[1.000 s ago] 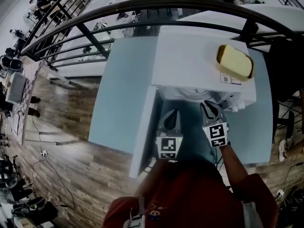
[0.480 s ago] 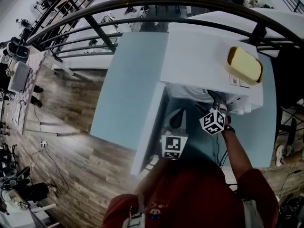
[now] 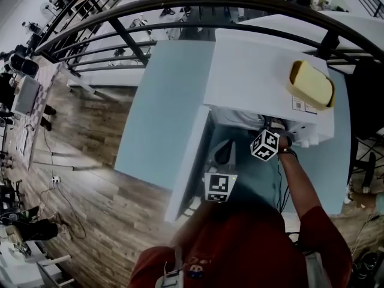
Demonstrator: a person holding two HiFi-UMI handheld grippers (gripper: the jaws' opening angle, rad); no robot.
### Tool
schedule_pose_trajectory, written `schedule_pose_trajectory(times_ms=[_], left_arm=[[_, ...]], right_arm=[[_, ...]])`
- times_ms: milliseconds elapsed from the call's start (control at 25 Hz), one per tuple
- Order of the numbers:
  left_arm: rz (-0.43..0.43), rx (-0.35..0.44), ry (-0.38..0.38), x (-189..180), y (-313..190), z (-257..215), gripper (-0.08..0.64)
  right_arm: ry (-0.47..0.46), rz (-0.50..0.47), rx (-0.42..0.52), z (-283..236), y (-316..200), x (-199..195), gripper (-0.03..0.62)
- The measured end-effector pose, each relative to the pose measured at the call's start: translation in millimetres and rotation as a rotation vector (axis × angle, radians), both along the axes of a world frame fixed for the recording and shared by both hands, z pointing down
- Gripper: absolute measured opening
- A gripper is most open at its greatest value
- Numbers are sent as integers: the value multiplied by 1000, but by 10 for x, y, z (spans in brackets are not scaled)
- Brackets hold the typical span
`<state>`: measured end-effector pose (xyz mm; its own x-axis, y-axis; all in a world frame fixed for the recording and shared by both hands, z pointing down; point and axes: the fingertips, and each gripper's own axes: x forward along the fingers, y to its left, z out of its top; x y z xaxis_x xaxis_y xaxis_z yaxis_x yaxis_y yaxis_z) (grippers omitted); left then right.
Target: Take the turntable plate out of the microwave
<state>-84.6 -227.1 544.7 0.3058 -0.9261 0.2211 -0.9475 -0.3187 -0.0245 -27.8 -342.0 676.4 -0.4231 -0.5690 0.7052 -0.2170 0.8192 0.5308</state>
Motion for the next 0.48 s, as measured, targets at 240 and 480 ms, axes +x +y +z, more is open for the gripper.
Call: schedule_pose_trajectory(times_ms=[240,480], left_arm=[[2,-10,1,10,-34,40,-3],[6,-15,10,28,-44,39,-2]], right_arm=[[15,-24,56,2,19,-7,380],[81,-86,168,-25,109,-52,313]])
